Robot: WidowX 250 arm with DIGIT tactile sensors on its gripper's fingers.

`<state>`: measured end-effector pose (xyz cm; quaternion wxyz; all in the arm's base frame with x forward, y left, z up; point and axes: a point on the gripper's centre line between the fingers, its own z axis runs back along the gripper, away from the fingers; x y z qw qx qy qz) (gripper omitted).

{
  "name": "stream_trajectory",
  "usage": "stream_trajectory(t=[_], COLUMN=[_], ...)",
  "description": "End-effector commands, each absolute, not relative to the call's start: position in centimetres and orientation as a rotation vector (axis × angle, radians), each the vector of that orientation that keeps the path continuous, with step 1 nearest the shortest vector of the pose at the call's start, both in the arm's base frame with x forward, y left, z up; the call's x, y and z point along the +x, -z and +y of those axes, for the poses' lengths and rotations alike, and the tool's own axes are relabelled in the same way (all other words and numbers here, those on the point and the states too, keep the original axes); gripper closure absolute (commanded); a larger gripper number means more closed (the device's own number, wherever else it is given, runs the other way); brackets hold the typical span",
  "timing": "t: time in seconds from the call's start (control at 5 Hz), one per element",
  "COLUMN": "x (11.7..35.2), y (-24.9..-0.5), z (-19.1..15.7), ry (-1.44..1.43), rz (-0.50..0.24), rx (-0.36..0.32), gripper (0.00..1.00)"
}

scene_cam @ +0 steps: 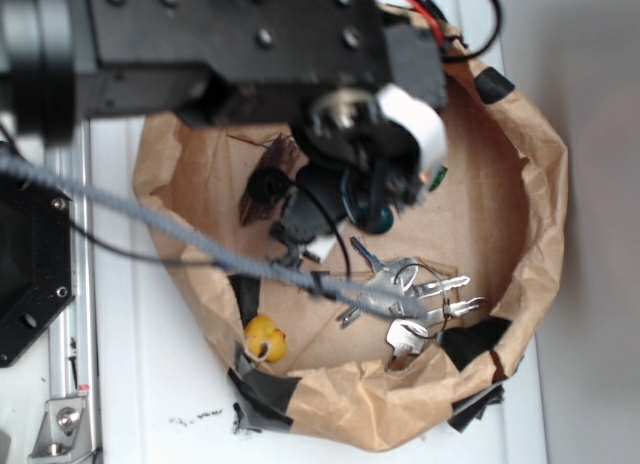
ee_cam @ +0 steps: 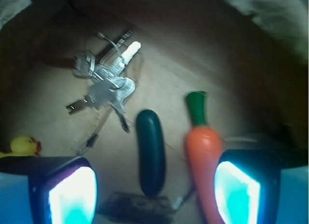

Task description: Grab the carrot.

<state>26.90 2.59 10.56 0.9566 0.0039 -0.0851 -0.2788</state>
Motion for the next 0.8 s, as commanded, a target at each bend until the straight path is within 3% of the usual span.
stream_trajectory(t=[0.0,0.2,0.6], x=[29.3,30.1,29.9], y=[-10.0,-7.7,-6.1], z=[4.9,6.4,6.7], ry=[0.629,0.667,0.72], rz=[-0.323,-0.276,-0.207], rx=[0.182,0.156,0.148], gripper=[0.0,0.0,0.0])
